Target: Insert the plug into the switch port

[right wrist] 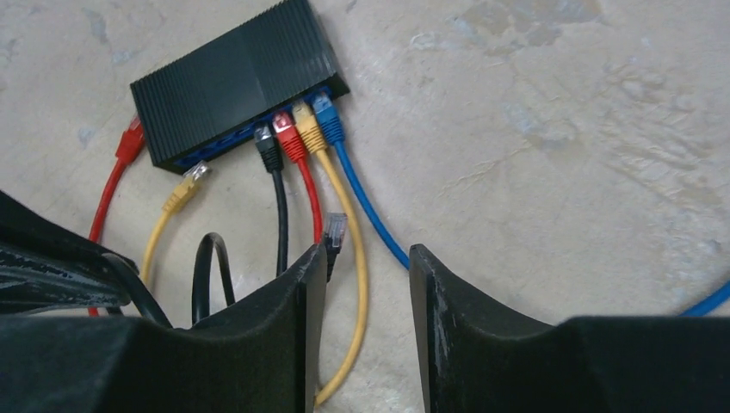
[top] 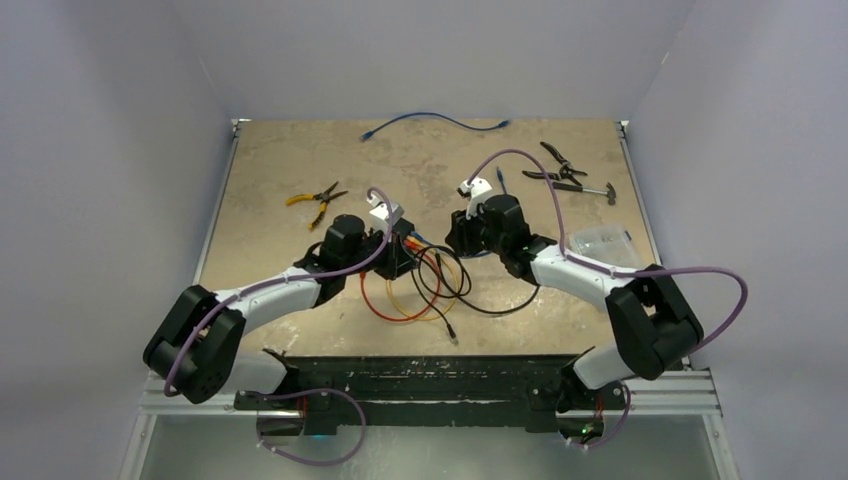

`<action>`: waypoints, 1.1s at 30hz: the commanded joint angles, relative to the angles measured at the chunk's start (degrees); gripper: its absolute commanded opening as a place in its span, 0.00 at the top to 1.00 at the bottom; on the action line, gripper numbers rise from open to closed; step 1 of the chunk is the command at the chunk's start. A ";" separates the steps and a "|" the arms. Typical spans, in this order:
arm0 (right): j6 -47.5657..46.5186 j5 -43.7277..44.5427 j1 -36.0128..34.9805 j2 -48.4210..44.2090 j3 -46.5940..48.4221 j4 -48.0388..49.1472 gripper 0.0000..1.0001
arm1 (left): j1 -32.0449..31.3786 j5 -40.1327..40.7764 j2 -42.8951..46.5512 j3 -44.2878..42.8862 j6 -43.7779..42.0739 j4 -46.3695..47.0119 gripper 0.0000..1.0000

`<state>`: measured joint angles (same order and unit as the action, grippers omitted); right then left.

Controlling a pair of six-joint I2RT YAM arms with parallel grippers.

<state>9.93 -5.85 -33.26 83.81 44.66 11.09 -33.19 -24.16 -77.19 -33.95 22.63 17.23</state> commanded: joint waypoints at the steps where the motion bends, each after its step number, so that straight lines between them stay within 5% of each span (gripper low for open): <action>1: -0.86 -6.35 0.15 1.82 2.73 0.08 0.59 | -0.22 -0.11 -0.51 0.75 1.10 5.59 1.00; 28: 1.67 -15.90 0.10 15.92 3.25 12.34 0.64 | -0.51 -0.95 -3.14 4.01 1.98 7.88 1.00; 33: 1.13 -15.43 0.08 15.40 3.36 12.52 0.79 | -0.54 -0.90 -2.78 4.23 2.33 7.54 1.00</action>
<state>10.98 -20.53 -33.08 100.22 45.69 20.05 -33.19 -23.81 -79.99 -30.04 23.97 21.80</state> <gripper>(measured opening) 0.273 0.031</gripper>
